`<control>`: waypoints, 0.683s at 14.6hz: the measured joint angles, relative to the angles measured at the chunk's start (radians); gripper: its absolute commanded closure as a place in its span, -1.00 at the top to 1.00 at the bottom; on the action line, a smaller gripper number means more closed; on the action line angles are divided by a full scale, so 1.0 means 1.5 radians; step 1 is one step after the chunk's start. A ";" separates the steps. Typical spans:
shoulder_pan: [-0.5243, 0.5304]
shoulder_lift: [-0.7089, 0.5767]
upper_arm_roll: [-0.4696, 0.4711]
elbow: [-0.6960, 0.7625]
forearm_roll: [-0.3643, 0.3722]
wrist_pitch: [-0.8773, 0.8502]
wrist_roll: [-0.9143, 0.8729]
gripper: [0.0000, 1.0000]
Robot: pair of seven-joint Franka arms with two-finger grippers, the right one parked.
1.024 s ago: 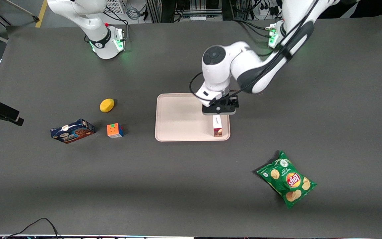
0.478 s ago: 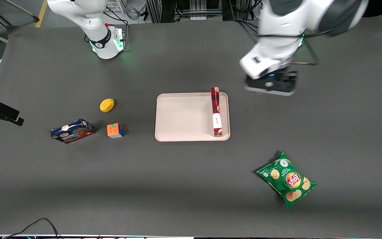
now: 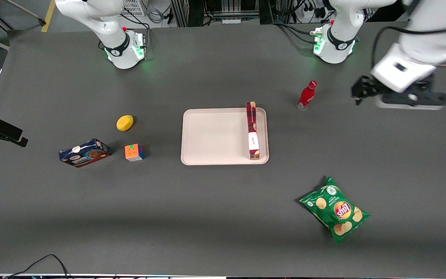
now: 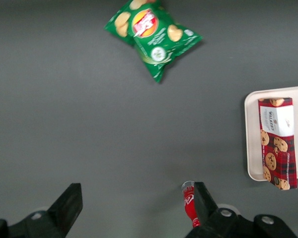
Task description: Place red cookie box on tray
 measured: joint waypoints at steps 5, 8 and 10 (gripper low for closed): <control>0.000 -0.001 0.059 -0.067 -0.032 0.059 0.036 1.00; -0.001 -0.007 0.059 -0.067 -0.035 0.060 0.036 1.00; -0.001 -0.008 0.059 -0.065 -0.036 0.063 0.036 1.00</control>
